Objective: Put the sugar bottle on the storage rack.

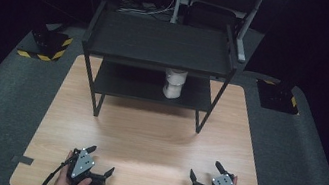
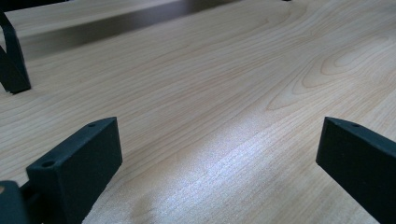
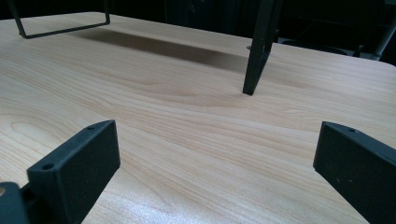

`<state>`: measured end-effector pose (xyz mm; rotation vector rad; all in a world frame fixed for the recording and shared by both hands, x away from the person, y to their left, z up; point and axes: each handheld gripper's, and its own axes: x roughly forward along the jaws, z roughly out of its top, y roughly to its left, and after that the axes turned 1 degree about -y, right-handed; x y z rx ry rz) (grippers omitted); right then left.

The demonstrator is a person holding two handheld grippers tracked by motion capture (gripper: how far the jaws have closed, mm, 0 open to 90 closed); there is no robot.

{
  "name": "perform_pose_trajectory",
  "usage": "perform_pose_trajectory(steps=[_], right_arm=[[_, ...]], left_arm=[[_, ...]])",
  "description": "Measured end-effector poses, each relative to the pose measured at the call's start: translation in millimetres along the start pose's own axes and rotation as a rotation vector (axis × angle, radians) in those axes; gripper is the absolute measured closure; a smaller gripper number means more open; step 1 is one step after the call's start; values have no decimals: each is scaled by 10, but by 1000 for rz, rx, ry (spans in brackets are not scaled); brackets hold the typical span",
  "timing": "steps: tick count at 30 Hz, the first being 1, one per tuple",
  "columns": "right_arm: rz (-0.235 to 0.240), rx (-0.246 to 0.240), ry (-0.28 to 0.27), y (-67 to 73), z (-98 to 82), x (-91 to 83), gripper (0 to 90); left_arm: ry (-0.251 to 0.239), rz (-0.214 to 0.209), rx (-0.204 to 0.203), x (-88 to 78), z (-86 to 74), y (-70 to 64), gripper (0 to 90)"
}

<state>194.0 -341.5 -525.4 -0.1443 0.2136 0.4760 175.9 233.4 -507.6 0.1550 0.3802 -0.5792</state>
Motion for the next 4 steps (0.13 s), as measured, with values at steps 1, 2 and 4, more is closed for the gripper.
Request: perform_pose_trajectory(steps=[1, 2, 4], right_arm=[[0, -1, 1, 1, 1, 0, 4], [0, -1, 1, 1, 1, 0, 4], [0, -2, 2, 2, 4, 2, 4]], left_arm=[[-1, 0, 1, -1, -2, 0, 4], [-1, 0, 1, -1, -2, 0, 4], [-4, 1, 1, -3, -8, -2, 4]])
